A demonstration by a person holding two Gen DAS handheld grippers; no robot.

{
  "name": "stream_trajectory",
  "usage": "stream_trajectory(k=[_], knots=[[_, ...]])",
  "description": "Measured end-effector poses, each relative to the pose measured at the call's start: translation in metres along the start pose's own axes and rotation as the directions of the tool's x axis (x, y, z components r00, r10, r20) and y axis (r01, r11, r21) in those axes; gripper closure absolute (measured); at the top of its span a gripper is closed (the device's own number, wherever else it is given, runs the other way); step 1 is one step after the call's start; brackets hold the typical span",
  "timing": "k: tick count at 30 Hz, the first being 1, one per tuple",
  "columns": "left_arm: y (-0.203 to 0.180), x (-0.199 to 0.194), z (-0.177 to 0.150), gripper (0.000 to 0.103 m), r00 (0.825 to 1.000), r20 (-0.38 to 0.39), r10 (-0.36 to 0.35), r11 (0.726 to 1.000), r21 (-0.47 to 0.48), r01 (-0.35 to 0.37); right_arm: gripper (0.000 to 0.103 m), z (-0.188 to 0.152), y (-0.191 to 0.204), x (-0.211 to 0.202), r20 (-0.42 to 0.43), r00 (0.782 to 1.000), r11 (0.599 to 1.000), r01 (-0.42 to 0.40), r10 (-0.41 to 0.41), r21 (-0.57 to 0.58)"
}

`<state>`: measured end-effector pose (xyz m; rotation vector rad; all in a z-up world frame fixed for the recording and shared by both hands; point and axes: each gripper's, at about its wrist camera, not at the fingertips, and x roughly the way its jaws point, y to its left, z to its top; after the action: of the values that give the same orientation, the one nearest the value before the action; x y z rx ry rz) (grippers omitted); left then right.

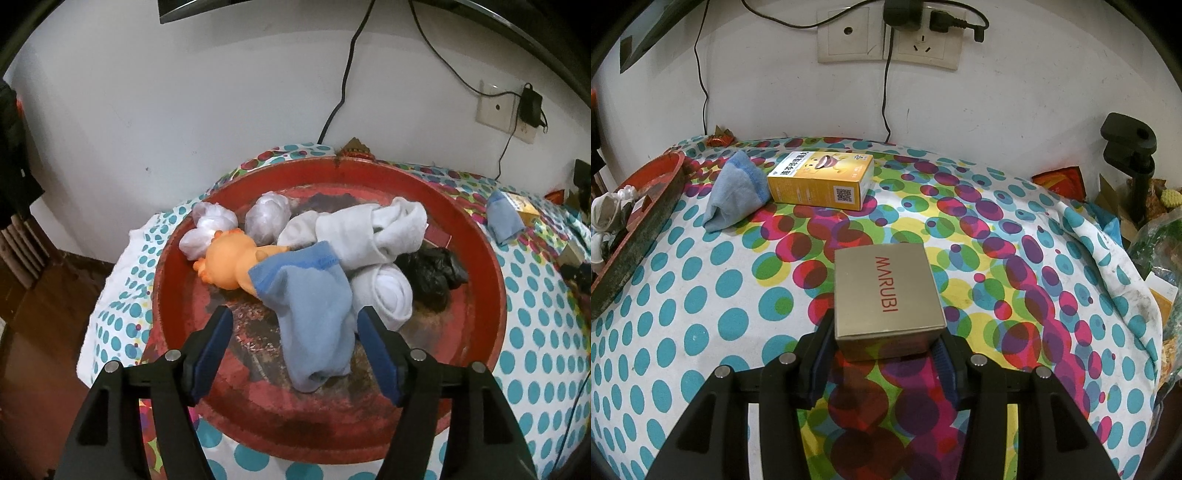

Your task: Organize objects

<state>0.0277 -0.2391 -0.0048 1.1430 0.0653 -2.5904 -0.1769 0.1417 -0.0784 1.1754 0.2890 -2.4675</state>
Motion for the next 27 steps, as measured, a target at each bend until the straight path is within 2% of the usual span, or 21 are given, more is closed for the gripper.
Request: stream_trajectory(k=[6, 11, 14, 20, 27], knots=[[0.001, 0.004, -0.004, 0.035, 0.999, -0.011, -0.036, 0.999, -0.004, 0.036, 0.054, 0.000, 0.001, -0.001, 0.000, 1.000, 1.000, 0.003, -0.003, -0.002], [0.005, 0.004, -0.004, 0.035, 0.999, -0.013, -0.052, 0.998, -0.026, 0.051, 0.054, -0.002, 0.009, -0.005, 0.008, 0.998, 0.998, 0.065, -0.065, -0.015], [0.008, 0.006, -0.004, 0.029, 0.999, -0.017, -0.049, 0.998, -0.044, 0.049, 0.055, -0.002, 0.009, -0.006, 0.010, 0.995, 0.995, 0.100, -0.100, -0.009], [0.014, 0.006, -0.004, 0.028, 0.999, -0.016, -0.050, 0.997, -0.058, 0.049, 0.056, 0.002, 0.018, -0.011, -0.008, 0.990, 0.990, 0.141, -0.141, 0.004], [0.015, 0.005, -0.004, 0.024, 0.999, -0.013, -0.051, 0.996, -0.067, 0.050, 0.056, 0.018, 0.049, -0.044, 0.025, 0.996, 0.996, 0.086, -0.086, 0.009]])
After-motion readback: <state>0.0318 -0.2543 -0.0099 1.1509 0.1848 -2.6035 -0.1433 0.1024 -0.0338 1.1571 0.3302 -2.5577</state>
